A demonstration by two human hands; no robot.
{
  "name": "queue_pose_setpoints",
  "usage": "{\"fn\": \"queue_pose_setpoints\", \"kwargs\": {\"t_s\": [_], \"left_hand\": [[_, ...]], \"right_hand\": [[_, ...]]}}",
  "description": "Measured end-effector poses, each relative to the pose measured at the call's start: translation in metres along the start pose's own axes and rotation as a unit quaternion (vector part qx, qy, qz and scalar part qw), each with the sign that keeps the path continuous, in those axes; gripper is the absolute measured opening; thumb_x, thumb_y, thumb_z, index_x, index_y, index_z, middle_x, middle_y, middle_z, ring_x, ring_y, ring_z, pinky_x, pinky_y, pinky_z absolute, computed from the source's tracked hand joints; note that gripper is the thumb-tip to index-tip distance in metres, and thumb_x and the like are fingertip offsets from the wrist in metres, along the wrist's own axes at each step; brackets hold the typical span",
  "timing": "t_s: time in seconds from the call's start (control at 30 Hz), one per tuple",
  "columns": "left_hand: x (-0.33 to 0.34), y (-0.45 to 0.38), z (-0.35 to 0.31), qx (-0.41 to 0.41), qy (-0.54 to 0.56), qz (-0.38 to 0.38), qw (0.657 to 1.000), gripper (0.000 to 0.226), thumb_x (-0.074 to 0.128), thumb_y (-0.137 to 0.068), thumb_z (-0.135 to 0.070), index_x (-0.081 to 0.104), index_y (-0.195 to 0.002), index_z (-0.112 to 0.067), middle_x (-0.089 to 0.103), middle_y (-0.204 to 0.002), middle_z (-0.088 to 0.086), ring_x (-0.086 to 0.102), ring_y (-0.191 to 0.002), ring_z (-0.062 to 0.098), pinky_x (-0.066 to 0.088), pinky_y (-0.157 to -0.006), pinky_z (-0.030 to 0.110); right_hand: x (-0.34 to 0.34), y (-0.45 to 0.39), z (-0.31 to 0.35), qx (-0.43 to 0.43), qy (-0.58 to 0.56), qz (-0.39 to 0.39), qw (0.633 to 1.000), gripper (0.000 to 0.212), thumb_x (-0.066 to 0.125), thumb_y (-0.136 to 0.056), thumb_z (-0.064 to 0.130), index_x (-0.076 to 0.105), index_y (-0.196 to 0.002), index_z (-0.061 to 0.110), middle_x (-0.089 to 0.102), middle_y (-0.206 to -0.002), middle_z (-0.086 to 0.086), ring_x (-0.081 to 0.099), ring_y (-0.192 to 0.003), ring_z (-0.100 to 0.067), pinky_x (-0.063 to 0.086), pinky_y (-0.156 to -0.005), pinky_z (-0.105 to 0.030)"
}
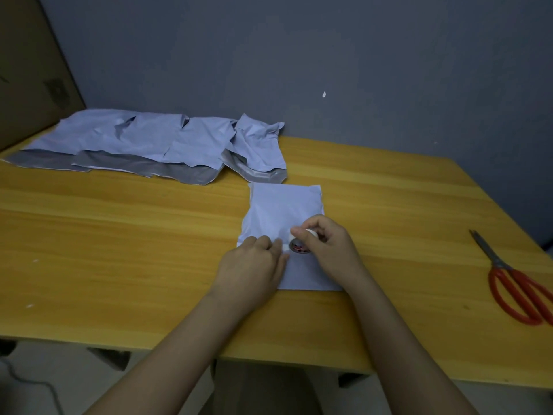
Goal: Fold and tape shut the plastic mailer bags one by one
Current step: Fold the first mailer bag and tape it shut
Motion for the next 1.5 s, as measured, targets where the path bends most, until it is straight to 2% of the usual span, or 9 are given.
{"fn": "queue_pose_setpoints", "kwargs": {"t_s": [0.17, 0.4, 0.5, 0.67, 0.87, 1.0, 1.23, 1.33, 1.5], "left_hand": [[0.005, 0.006, -0.01, 0.03, -0.023, 0.007, 0.999, 0.044, 0.032, -0.087, -0.039, 0.07, -0.078, -0.019, 0.06, -0.069, -0.001, 0.059, -0.057, 0.019, 0.034, -0.036, 0.024], [0.003, 0.004, -0.01, 0.051, 0.013, -0.031, 0.998, 0.042, 0.033, -0.089, -0.036, 0.068, -0.077, -0.014, 0.059, -0.083, 0.003, 0.059, -0.076, 0.022, 0.047, -0.064, 0.031], [0.009, 0.004, -0.008, 0.038, 0.055, -0.019, 0.998, 0.045, 0.031, -0.091, -0.035, 0.066, -0.077, -0.011, 0.058, -0.084, 0.004, 0.059, -0.075, 0.023, 0.048, -0.054, 0.031], [0.007, 0.003, 0.001, -0.023, 0.1, -0.044, 0.994, 0.045, 0.032, -0.091, -0.036, 0.068, -0.076, -0.013, 0.061, -0.081, 0.001, 0.06, -0.073, 0.021, 0.047, -0.048, 0.03], [0.014, 0.0, 0.004, -0.061, 0.117, -0.027, 0.991, 0.026, 0.069, -0.082, -0.037, 0.064, -0.078, -0.012, 0.057, -0.079, 0.005, 0.057, -0.076, 0.027, 0.05, -0.056, 0.038], [0.013, 0.004, 0.003, -0.075, 0.108, -0.038, 0.991, 0.023, 0.073, -0.079, -0.037, 0.066, -0.084, -0.016, 0.06, -0.081, 0.002, 0.059, -0.076, 0.023, 0.045, -0.049, 0.031], [0.009, 0.004, -0.002, -0.045, 0.051, -0.055, 0.996, 0.019, 0.07, -0.08, -0.038, 0.072, -0.08, -0.02, 0.058, -0.076, -0.002, 0.059, -0.068, 0.019, 0.035, -0.039, 0.023], [0.009, 0.004, -0.003, -0.047, 0.018, -0.052, 0.997, 0.03, 0.053, -0.083, -0.044, 0.071, -0.076, -0.022, 0.056, -0.075, -0.004, 0.058, -0.068, 0.016, 0.03, -0.038, 0.02], [0.011, 0.004, -0.005, -0.046, 0.019, -0.031, 0.998, 0.022, 0.077, -0.073, -0.038, 0.07, -0.072, -0.017, 0.056, -0.075, 0.001, 0.058, -0.069, 0.02, 0.027, -0.039, 0.021]], "right_hand": [[0.003, 0.003, 0.0, -0.006, 0.029, 0.035, 0.999, 0.023, 0.054, -0.095, 0.032, 0.06, -0.081, 0.016, 0.057, -0.073, -0.01, 0.053, -0.07, -0.027, 0.044, -0.065, -0.036], [0.0, -0.001, -0.003, 0.024, 0.011, 0.028, 0.999, 0.023, 0.057, -0.095, 0.027, 0.059, -0.078, 0.011, 0.059, -0.062, 0.006, 0.052, -0.06, -0.003, 0.04, -0.061, -0.018], [-0.001, -0.006, -0.003, 0.025, -0.006, 0.014, 1.0, 0.013, 0.061, -0.092, 0.024, 0.059, -0.084, 0.014, 0.054, -0.057, 0.011, 0.049, -0.057, -0.003, 0.039, -0.057, -0.018], [0.001, -0.006, -0.006, 0.019, -0.021, 0.015, 0.999, 0.014, 0.061, -0.092, 0.024, 0.059, -0.084, 0.013, 0.052, -0.07, -0.017, 0.05, -0.066, -0.021, 0.041, -0.062, -0.031], [0.0, 0.0, -0.006, 0.019, -0.033, 0.027, 0.999, 0.007, 0.061, -0.09, 0.024, 0.062, -0.085, 0.02, 0.06, -0.079, -0.004, 0.057, -0.073, -0.008, 0.046, -0.068, -0.02], [0.0, 0.003, -0.007, 0.026, -0.052, 0.057, 0.997, 0.019, 0.06, -0.081, 0.038, 0.061, -0.096, 0.026, 0.061, -0.078, -0.01, 0.058, -0.077, -0.012, 0.045, -0.069, -0.019], [-0.002, -0.003, -0.003, -0.004, -0.042, 0.019, 0.999, 0.01, 0.065, -0.089, 0.016, 0.061, -0.083, 0.023, 0.056, -0.076, -0.024, 0.053, -0.068, -0.017, 0.043, -0.062, -0.025], [0.002, -0.005, -0.002, 0.0, -0.038, 0.042, 0.998, 0.011, 0.061, -0.092, 0.015, 0.058, -0.083, 0.021, 0.056, -0.074, -0.017, 0.054, -0.068, -0.012, 0.044, -0.062, -0.02], [0.01, -0.01, 0.001, 0.001, -0.027, 0.044, 0.999, 0.015, 0.06, -0.093, 0.017, 0.052, -0.079, 0.019, 0.047, -0.064, -0.003, 0.048, -0.059, -0.012, 0.04, -0.056, -0.021]]}}
Point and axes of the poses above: each hand's wrist, its own y-axis away from the middle knuckle, its own x-axis out of the palm, z = x × y, the point moved 9 cm from there along -y, towards the middle knuckle
